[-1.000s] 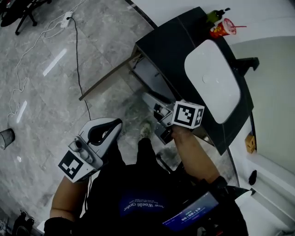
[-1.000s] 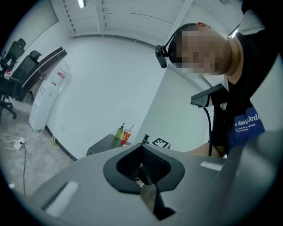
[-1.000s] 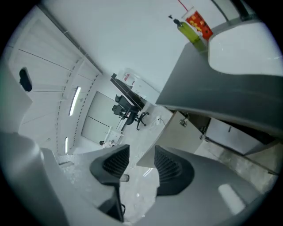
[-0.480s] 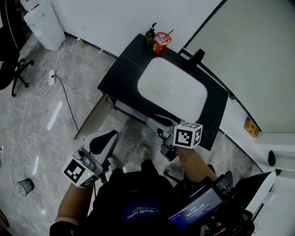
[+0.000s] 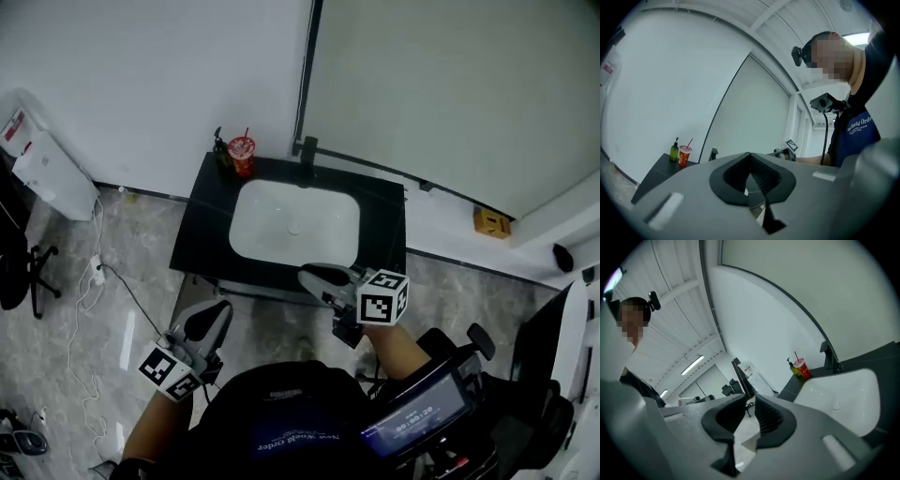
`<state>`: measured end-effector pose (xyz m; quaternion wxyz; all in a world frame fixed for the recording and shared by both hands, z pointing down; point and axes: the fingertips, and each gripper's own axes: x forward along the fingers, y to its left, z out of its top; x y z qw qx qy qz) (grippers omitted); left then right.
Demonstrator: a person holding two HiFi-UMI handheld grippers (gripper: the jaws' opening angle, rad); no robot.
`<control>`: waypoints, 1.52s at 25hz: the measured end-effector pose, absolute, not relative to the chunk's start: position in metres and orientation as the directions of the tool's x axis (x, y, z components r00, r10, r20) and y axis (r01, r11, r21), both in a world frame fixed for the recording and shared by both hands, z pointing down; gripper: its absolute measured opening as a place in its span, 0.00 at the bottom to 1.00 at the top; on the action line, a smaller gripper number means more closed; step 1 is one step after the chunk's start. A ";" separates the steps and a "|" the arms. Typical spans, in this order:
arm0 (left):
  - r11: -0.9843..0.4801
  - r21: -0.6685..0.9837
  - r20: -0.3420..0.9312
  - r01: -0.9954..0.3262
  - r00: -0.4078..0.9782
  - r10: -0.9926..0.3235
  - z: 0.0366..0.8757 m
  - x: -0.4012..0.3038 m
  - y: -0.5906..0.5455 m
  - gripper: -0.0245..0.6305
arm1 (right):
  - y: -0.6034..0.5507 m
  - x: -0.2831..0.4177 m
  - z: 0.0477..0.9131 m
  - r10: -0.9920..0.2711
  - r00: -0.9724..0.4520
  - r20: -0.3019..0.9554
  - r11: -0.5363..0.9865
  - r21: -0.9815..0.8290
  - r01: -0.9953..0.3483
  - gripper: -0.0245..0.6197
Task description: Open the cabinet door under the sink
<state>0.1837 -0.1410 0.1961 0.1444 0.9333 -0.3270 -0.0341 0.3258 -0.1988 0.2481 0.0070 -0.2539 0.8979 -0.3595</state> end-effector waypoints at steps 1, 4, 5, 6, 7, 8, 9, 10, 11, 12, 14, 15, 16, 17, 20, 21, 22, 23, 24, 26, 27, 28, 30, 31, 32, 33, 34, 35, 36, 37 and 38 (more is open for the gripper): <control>-0.747 0.284 0.030 -0.602 0.784 -0.620 0.192 0.189 -0.147 0.04 | -0.198 0.336 0.242 -0.464 -0.874 0.146 0.622 -0.649 -0.439 0.13; -0.752 0.263 0.020 -0.605 0.782 -0.623 0.178 0.209 -0.167 0.04 | -0.206 0.369 0.229 -0.486 -0.867 0.110 0.638 -0.633 -0.438 0.06; -0.752 0.258 0.014 -0.606 0.781 -0.624 0.172 0.216 -0.174 0.04 | -0.210 0.379 0.225 -0.494 -0.863 0.101 0.641 -0.629 -0.440 0.04; -0.752 0.253 0.007 -0.608 0.779 -0.627 0.166 0.223 -0.179 0.04 | -0.213 0.388 0.219 -0.499 -0.861 0.092 0.645 -0.625 -0.441 0.04; -0.752 0.248 -0.001 -0.611 0.776 -0.631 0.161 0.231 -0.183 0.04 | -0.216 0.397 0.215 -0.502 -0.861 0.083 0.651 -0.619 -0.439 0.04; -0.752 0.243 -0.009 -0.613 0.773 -0.634 0.157 0.238 -0.187 0.04 | -0.218 0.405 0.211 -0.502 -0.862 0.072 0.661 -0.611 -0.436 0.04; -0.751 0.238 -0.015 -0.615 0.771 -0.636 0.154 0.246 -0.190 0.04 | -0.220 0.412 0.207 -0.500 -0.864 0.059 0.672 -0.603 -0.430 0.04; -0.751 0.236 -0.019 -0.616 0.770 -0.638 0.151 0.253 -0.193 0.04 | -0.223 0.417 0.201 -0.498 -0.866 0.044 0.681 -0.599 -0.421 0.04; -0.752 0.236 -0.021 -0.616 0.770 -0.637 0.149 0.259 -0.196 0.04 | -0.226 0.421 0.195 -0.494 -0.869 0.024 0.689 -0.599 -0.408 0.04; -0.754 0.237 -0.021 -0.613 0.772 -0.635 0.147 0.264 -0.199 0.04 | -0.228 0.424 0.188 -0.489 -0.872 0.001 0.696 -0.603 -0.391 0.04; -0.761 0.238 -0.016 -0.604 0.781 -0.625 0.145 0.275 -0.203 0.04 | -0.233 0.429 0.177 -0.486 -0.873 -0.038 0.704 -0.610 -0.365 0.04; -0.766 0.237 -0.012 -0.597 0.787 -0.617 0.144 0.279 -0.204 0.04 | -0.234 0.431 0.174 -0.490 -0.871 -0.050 0.705 -0.610 -0.362 0.04; -0.772 0.235 -0.007 -0.590 0.794 -0.608 0.144 0.281 -0.205 0.04 | -0.235 0.432 0.173 -0.495 -0.867 -0.057 0.706 -0.608 -0.363 0.04; -0.780 0.233 -0.004 -0.581 0.801 -0.598 0.144 0.283 -0.206 0.04 | -0.236 0.432 0.171 -0.501 -0.863 -0.062 0.708 -0.603 -0.368 0.04; -0.810 0.224 -0.006 -0.541 0.831 -0.557 0.142 0.285 -0.215 0.04 | -0.239 0.431 0.170 -0.533 -0.843 -0.064 0.711 -0.573 -0.406 0.04; -0.823 0.222 -0.012 -0.523 0.842 -0.539 0.142 0.285 -0.219 0.04 | -0.241 0.429 0.169 -0.550 -0.833 -0.062 0.710 -0.561 -0.427 0.04; -0.836 0.221 -0.019 -0.503 0.854 -0.519 0.142 0.284 -0.224 0.04 | -0.243 0.427 0.169 -0.568 -0.821 -0.058 0.706 -0.547 -0.450 0.04; -0.848 0.220 -0.027 -0.482 0.866 -0.499 0.141 0.282 -0.228 0.04 | -0.246 0.424 0.169 -0.588 -0.807 -0.053 0.700 -0.535 -0.474 0.04; -0.860 0.220 -0.034 -0.460 0.878 -0.478 0.140 0.278 -0.232 0.04 | -0.248 0.420 0.169 -0.609 -0.791 -0.051 0.690 -0.525 -0.498 0.04; -0.883 0.222 -0.041 -0.414 0.901 -0.432 0.140 0.269 -0.240 0.04 | -0.254 0.414 0.164 -0.659 -0.749 -0.063 0.659 -0.529 -0.535 0.04; -0.891 0.227 -0.042 -0.392 0.911 -0.411 0.140 0.262 -0.244 0.04 | -0.257 0.410 0.160 -0.686 -0.724 -0.076 0.637 -0.544 -0.546 0.04; -0.899 0.232 -0.041 -0.373 0.919 -0.392 0.140 0.254 -0.249 0.04 | -0.259 0.406 0.156 -0.710 -0.698 -0.089 0.616 -0.558 -0.556 0.04; -0.910 0.236 -0.036 -0.341 0.933 -0.358 0.140 0.239 -0.255 0.04 | -0.261 0.400 0.154 -0.754 -0.650 -0.095 0.576 -0.571 -0.585 0.04; -0.915 0.237 -0.032 -0.328 0.938 -0.345 0.141 0.233 -0.257 0.04 | -0.261 0.398 0.155 -0.772 -0.629 -0.090 0.557 -0.572 -0.602 0.04; -0.918 0.237 -0.031 -0.318 0.942 -0.335 0.141 0.229 -0.261 0.04 | -0.261 0.397 0.158 -0.788 -0.611 -0.082 0.539 -0.573 -0.618 0.04; -0.921 0.238 -0.034 -0.310 0.944 -0.327 0.141 0.225 -0.265 0.04 | -0.263 0.396 0.160 -0.799 -0.597 -0.072 0.522 -0.574 -0.631 0.04; -0.923 0.236 -0.040 -0.303 0.946 -0.321 0.140 0.222 -0.269 0.04 | -0.265 0.395 0.163 -0.808 -0.586 -0.058 0.508 -0.572 -0.644 0.04; -0.926 0.234 -0.049 -0.297 0.947 -0.317 0.138 0.220 -0.273 0.04 | -0.266 0.394 0.165 -0.814 -0.579 -0.040 0.497 -0.564 -0.660 0.04; -0.928 0.232 -0.060 -0.293 0.947 -0.314 0.136 0.220 -0.276 0.04 | -0.267 0.394 0.168 -0.818 -0.576 -0.018 0.489 -0.549 -0.677 0.04; -0.929 0.231 -0.072 -0.290 0.947 -0.313 0.135 0.220 -0.278 0.04 | -0.268 0.394 0.170 -0.819 -0.574 0.002 0.485 -0.533 -0.694 0.04; -0.929 0.233 -0.082 -0.288 0.946 -0.314 0.134 0.221 -0.278 0.04 | -0.267 0.395 0.171 -0.819 -0.573 0.017 0.483 -0.517 -0.706 0.04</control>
